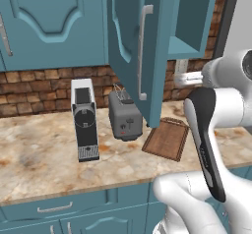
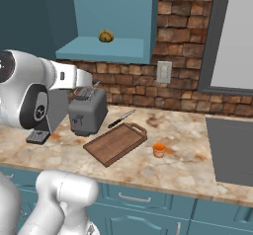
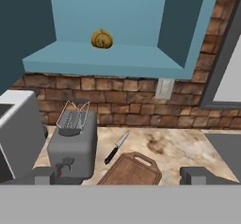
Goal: Pick the bread, place it on the cutting board, pick the jam, place it on the counter, and close the cabinet.
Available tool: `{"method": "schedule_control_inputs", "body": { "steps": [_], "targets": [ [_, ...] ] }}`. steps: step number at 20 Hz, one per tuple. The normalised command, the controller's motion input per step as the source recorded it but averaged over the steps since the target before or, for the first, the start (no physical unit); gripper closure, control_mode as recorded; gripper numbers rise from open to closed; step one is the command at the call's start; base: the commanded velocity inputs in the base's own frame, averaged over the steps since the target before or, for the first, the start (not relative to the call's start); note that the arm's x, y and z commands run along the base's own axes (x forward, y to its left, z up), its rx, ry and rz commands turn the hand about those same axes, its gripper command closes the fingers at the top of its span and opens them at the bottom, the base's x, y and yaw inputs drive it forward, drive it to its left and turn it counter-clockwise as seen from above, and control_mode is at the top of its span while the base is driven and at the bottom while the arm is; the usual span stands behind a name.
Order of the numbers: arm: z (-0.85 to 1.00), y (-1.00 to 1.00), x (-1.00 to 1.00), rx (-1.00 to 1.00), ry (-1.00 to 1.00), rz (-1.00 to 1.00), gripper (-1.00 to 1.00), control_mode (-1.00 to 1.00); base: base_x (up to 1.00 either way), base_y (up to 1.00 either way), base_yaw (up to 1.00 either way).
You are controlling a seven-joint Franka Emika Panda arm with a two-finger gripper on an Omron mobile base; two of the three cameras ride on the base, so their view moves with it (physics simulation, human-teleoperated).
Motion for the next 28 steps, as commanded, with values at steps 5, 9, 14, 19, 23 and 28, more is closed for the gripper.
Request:
{"method": "schedule_control_inputs", "body": {
  "steps": [5,9,14,19,23,28],
  "targets": [
    [0.11,0.03,0.0,0.0,0.02,0.01,-1.0,-1.0,0.0,0.0,0.0],
    [0.03,0.05,0.0,0.0,0.02,0.0,-1.0,-1.0,0.0,0.0,0.0],
    [0.0,0.06,0.0,0.0,0.0,0.0,-1.0,-1.0,0.0,0.0,0.0],
    [0.01,0.1,0.0,0.0,0.0,0.0,-1.0,-1.0,0.0,0.0,0.0],
    [0.03,0.11,0.03,0.0,0.0,0.0,-1.0,-1.0,0.0,0.0,0.0],
    [0.11,0.1,0.19,0.0,0.0,0.0,-1.0,-1.0,0.0,0.0,0.0]
  ]
}}
